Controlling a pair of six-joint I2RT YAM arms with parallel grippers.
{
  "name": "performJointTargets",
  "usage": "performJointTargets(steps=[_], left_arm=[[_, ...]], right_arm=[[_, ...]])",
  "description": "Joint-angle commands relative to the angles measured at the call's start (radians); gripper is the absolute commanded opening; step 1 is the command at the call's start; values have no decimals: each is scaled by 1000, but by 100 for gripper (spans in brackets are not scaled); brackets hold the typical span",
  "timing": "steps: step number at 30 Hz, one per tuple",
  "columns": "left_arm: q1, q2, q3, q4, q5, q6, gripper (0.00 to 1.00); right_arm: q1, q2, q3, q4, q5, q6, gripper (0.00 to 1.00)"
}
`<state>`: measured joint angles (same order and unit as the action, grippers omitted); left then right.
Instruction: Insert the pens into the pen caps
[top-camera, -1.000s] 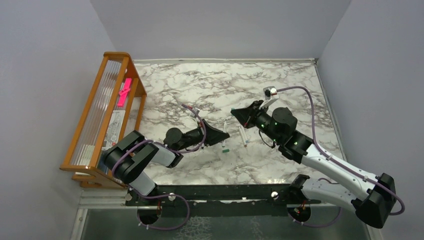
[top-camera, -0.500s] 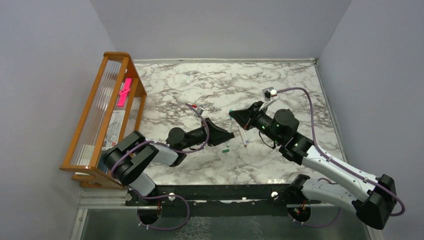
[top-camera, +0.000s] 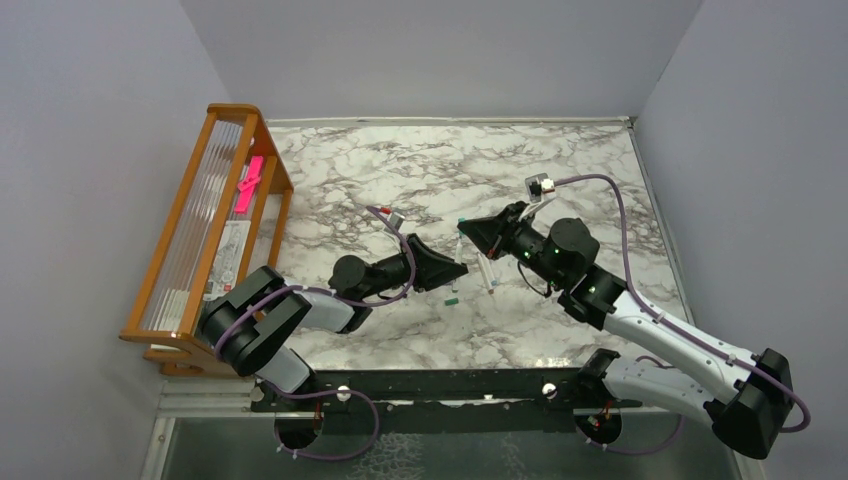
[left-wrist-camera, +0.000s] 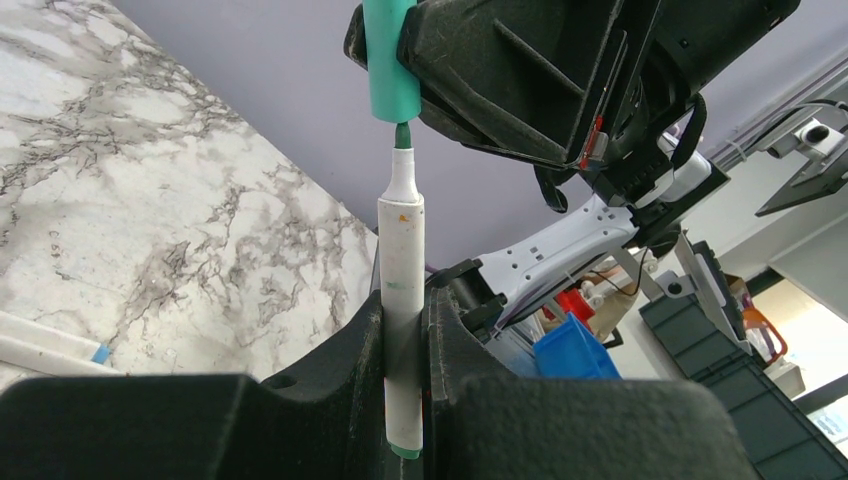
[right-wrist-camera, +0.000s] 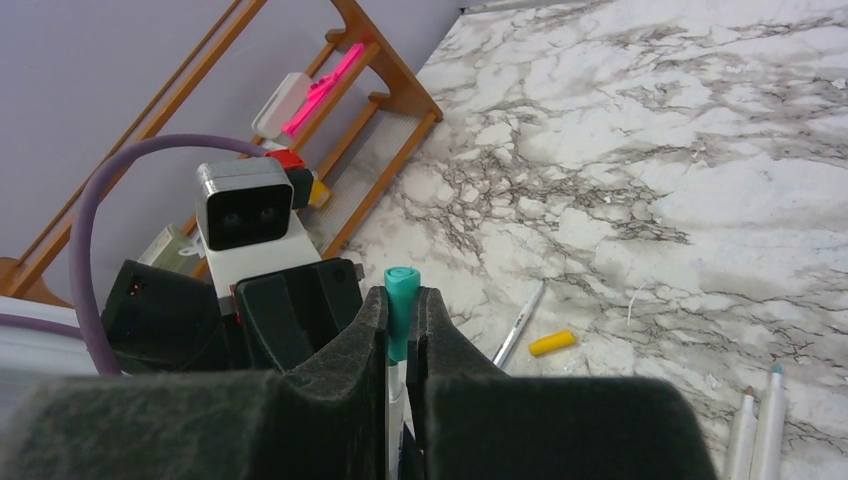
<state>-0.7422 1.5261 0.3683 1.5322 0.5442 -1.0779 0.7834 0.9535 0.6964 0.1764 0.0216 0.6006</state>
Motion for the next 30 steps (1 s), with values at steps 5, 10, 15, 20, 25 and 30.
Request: performJointTargets(steps=[5,10,15,20,25,30], left_arm=[[-6,3,4,151,-7,-4,0],[-6,-1,8,153,-4,-5,0],[-6,-3,0,164,-10,-5,0],[-6,0,0,179,-16,-4,0],[-7,12,41,228,2,-48,0],[-6,-50,63,227,9,-49,0]], right_arm=[[-2,-2,-12,33,-64,-17,1],[-1,11,-21,42,-77,-16,1],[-2,9,-25,44,-83,-16,1],[-1,-2,-38,38,-90,-7,1],[-2,-37,-81,89,-124,11,1],[-1,-94,-124,121,-147,23,1]])
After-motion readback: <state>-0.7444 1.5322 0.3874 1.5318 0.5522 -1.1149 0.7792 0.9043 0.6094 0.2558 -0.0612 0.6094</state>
